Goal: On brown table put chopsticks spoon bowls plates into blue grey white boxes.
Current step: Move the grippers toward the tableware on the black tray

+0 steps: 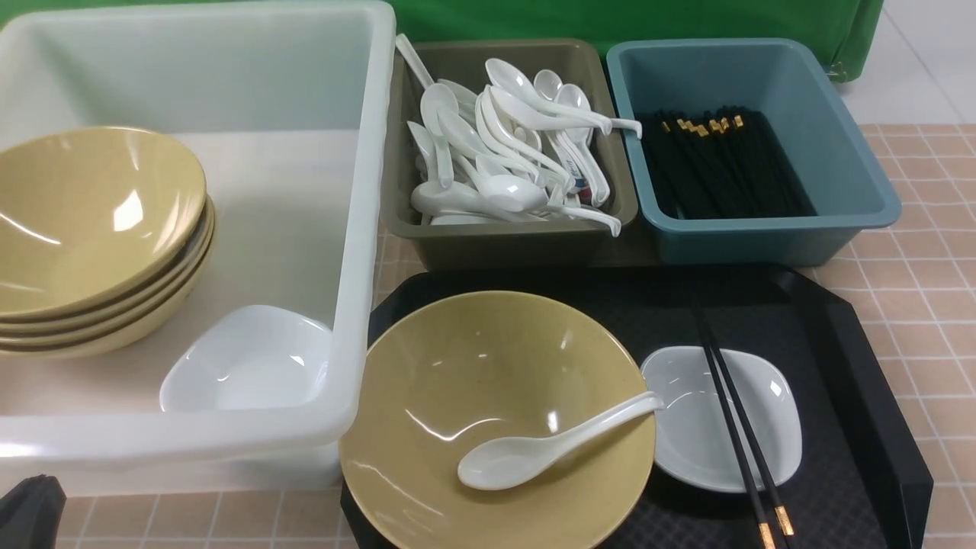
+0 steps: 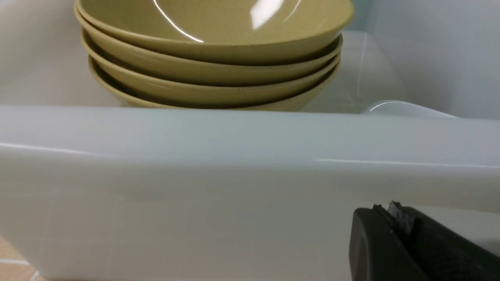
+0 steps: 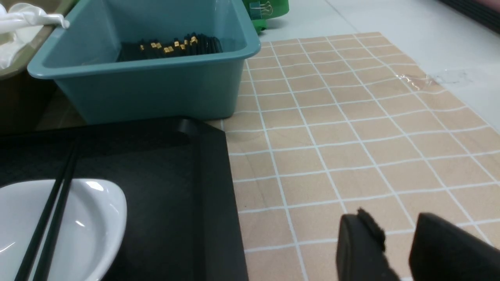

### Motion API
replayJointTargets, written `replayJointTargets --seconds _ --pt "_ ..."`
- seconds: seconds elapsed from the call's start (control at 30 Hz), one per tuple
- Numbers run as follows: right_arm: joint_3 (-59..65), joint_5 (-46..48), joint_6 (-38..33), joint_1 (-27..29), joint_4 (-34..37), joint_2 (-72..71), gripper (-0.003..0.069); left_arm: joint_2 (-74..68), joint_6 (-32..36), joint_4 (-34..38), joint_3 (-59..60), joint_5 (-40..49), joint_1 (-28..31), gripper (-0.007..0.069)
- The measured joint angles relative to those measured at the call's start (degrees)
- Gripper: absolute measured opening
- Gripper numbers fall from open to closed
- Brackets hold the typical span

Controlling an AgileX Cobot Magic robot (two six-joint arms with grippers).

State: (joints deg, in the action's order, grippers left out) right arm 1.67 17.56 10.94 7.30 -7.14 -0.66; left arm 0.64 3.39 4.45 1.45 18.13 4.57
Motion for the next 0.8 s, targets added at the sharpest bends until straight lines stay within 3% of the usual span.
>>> replayJointTargets --seconds 0.8 --pt "0.0 0.0 1.6 0.0 0.0 0.0 0.0239 0.0 0.1 -0.9 0.0 0.0 0.0 0.0003"
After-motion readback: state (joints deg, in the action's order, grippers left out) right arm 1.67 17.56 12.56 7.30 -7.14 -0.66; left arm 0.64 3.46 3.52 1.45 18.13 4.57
